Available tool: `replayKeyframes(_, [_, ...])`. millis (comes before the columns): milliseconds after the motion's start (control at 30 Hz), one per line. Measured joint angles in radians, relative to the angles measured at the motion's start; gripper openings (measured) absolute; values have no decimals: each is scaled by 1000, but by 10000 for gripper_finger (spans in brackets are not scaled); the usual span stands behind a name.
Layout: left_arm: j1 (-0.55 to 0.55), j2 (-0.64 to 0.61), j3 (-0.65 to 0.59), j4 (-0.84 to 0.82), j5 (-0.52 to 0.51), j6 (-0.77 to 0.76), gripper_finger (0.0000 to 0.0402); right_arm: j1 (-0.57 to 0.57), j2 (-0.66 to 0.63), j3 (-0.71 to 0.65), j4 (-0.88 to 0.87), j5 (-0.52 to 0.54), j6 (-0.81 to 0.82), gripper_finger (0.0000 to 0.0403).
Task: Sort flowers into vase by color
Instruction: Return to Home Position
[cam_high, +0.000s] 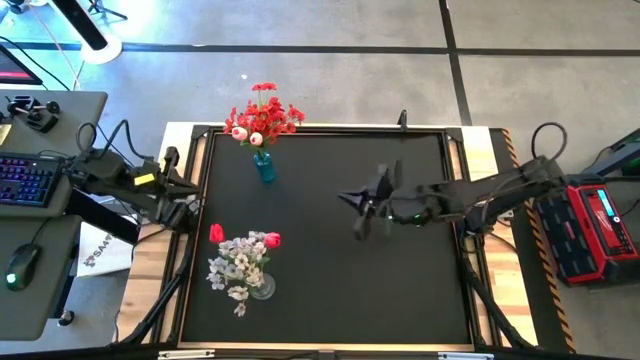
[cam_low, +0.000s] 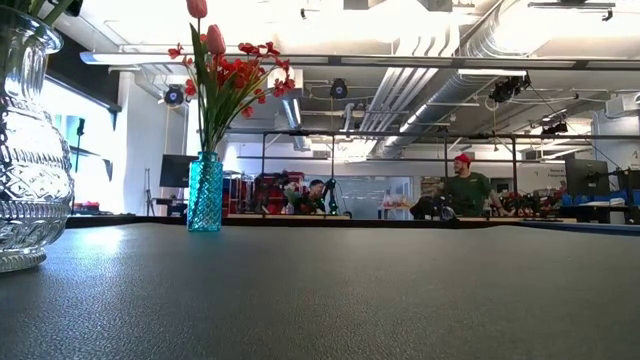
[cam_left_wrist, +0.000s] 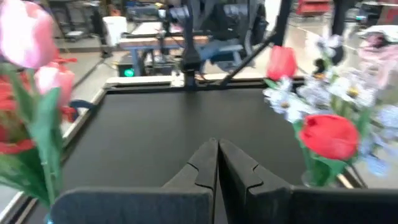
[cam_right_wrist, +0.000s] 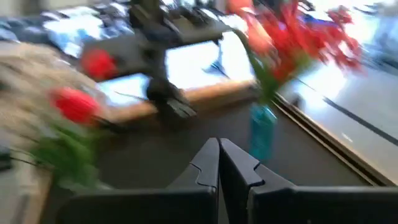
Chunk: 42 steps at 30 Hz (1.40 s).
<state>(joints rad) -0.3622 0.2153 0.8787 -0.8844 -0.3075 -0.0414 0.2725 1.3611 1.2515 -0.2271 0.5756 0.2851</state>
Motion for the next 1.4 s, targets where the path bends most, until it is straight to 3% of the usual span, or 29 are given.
replayKeyframes(100, [0,2,-4,15,-44,1,0,-3,-12,-87,37,90,99,0])
replayKeyframes(267, [0,5,-82,149,-48,-50,0,-20,-84,-164,201,103,-18,0])
replayKeyframes(367, [0,22,-143,198,-33,-62,0,-83,-173,-241,251,-71,-53,0])
replayKeyframes(467, [2,26,-182,252,-70,-77,0,-159,-286,-358,391,-288,-79,0])
replayKeyframes(533, [2,14,-206,258,-87,-85,0,-204,-352,-455,498,-373,-84,0])
replayKeyframes(800, [5,-44,-381,411,-96,-84,0,-286,-582,-790,698,-470,-73,0])
replayKeyframes(933, [31,-53,-435,458,-80,-135,0,-286,-646,-872,755,-508,-81,0])
replayKeyframes(1167, [101,-63,-492,538,-15,-103,0,-286,-742,-896,615,-574,-161,0])
replayKeyframes(1400, [173,-128,-492,526,12,-47,0,-286,-903,-896,477,-543,-213,0])
